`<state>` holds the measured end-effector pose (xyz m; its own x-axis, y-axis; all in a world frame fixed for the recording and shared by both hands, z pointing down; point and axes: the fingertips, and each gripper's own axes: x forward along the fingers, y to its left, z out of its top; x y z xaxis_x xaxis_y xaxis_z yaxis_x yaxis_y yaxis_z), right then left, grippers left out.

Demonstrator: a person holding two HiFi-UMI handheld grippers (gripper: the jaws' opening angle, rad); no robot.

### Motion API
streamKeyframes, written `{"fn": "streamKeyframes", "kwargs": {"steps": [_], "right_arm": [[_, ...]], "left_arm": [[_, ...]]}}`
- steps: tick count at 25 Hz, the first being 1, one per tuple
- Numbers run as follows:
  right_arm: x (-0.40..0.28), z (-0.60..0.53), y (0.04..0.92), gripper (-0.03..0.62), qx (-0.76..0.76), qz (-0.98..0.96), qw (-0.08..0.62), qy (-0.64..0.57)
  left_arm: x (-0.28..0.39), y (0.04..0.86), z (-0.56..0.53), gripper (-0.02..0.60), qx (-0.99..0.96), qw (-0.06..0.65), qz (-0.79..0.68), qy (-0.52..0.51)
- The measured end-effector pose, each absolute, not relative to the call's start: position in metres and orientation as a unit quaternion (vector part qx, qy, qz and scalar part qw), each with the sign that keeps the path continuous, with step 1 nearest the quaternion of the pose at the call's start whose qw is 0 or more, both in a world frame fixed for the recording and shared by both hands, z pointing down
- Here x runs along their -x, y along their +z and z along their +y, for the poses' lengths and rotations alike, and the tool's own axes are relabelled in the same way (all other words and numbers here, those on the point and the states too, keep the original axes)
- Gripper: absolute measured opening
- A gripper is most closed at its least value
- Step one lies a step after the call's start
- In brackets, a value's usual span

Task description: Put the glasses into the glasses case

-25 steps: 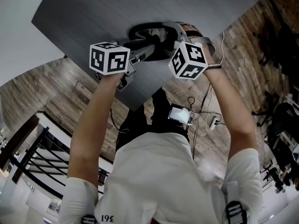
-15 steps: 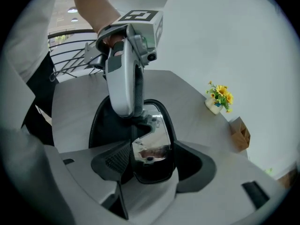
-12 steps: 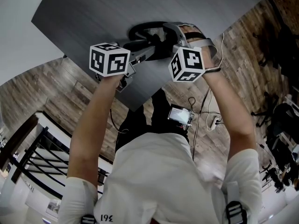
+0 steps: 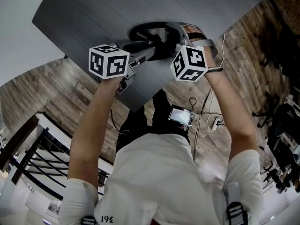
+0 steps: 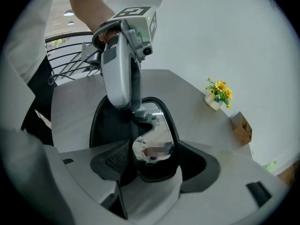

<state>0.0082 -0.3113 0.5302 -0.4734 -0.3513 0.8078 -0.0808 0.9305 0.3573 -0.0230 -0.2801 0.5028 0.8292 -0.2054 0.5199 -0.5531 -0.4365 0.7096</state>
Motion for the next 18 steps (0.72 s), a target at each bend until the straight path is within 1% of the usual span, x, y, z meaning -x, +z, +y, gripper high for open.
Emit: {"fn": "streamKeyframes", "kwargs": {"steps": [18], "right_arm": [[-0.021,-0.317,0.518,0.298,-0.170,-0.847,0.487,-0.130]], "left_arm": [[0.025,0.489,-0.285,0.175,-0.842,0.452,-0.247,0.160]]}}
